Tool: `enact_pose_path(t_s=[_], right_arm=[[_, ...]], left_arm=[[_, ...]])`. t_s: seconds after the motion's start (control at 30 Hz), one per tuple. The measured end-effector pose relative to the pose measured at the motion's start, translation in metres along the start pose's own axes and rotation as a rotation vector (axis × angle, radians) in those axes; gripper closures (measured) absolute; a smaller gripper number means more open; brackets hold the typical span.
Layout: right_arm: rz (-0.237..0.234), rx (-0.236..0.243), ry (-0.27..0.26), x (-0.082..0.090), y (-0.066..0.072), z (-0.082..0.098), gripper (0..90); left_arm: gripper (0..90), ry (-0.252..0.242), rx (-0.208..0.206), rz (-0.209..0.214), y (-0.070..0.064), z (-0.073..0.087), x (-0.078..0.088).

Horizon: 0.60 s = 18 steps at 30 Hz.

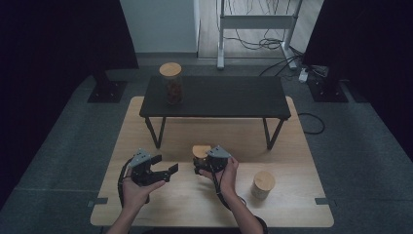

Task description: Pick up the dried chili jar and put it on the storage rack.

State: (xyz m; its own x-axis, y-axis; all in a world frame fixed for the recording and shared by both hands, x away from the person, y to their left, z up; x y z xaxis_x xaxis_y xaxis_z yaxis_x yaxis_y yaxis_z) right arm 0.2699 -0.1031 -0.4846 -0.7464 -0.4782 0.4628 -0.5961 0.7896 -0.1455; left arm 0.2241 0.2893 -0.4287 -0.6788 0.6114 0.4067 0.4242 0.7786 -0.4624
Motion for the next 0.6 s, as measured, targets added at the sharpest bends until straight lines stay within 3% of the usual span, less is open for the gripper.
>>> enact_pose_path(t_s=[0.6], right_arm=[[-0.008, 0.012, 0.018, -0.013, -0.003, -0.006, 19.8]], left_arm=[[14.5, 0.004, 0.004, -0.006, 0.001, 0.001, -0.002]])
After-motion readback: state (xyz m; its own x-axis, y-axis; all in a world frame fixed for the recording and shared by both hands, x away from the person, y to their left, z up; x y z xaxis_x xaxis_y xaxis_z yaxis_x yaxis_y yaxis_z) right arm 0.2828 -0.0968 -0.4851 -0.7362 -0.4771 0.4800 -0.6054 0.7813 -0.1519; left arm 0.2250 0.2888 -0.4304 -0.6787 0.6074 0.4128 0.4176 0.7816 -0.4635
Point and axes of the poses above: each handheld gripper's, and its own axes: x roughly backward along the jaws, z roughly out of its underside, y roughly to its left, the point moved 1 cm from there along -x, roughly forward along the jaws, and after that the axes turned 15 degrees about x, right-handed, at the moved point
